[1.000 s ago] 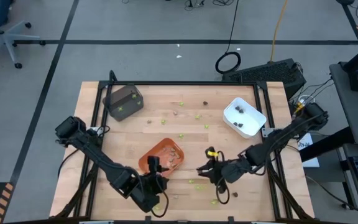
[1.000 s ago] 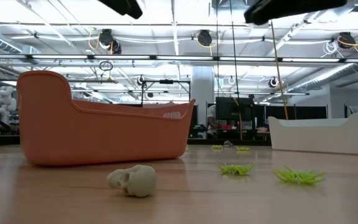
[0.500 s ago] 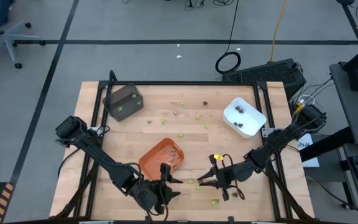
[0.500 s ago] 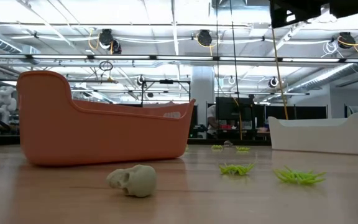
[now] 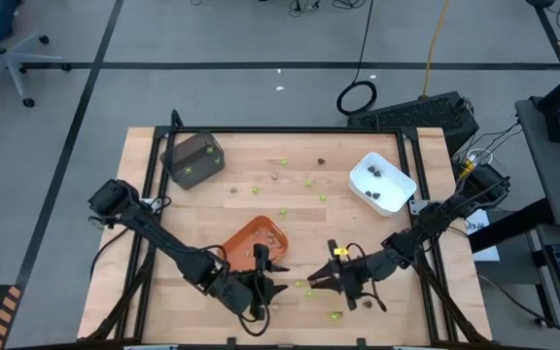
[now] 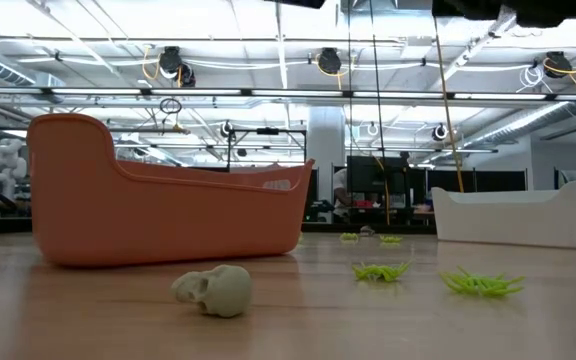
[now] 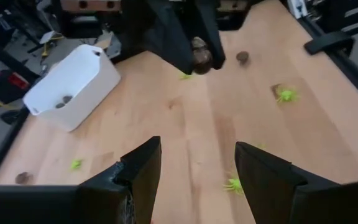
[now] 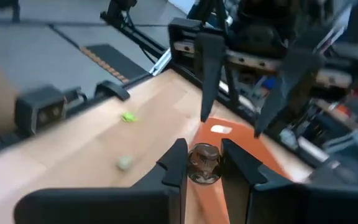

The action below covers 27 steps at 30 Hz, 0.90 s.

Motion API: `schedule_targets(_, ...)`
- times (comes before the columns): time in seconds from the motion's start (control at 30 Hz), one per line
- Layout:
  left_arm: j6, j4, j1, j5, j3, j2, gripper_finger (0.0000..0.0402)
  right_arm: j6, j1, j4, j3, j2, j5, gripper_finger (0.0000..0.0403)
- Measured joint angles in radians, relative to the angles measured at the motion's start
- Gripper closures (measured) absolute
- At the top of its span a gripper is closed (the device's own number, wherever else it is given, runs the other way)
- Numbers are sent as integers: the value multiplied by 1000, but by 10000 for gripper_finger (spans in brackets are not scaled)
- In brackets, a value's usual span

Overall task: Sort Halloween decoration
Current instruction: Put the small transparent skull toy into the white bin

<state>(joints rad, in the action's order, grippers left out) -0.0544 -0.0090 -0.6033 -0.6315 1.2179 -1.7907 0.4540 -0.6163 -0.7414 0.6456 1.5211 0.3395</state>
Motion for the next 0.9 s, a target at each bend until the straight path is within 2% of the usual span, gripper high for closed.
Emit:
schedule_targets(0.1,-28,51,7,-5,-22,24,192,150,3,0,0,0,1,357)
schedule_targets(0.2,-96,223,8,2,-110,74,192,292,5,-2,0,0,6,357)
schedule_targets(0.37,-136,527,20,6,-297,168,192,465,6,-3,0,0,148,357)
schedule_targets(0.47,-136,628,34,0,-381,215,192,575,18,-3,0,0,217,357)
schedule_targets(0.7,-112,657,63,-30,-412,244,192,734,83,-3,0,0,240,354)
schedule_targets(0.83,-111,656,83,-32,-412,244,192,725,125,-3,0,0,239,353)
schedule_targets(0.9,-111,656,94,-32,-412,244,192,661,142,-9,0,0,238,352)
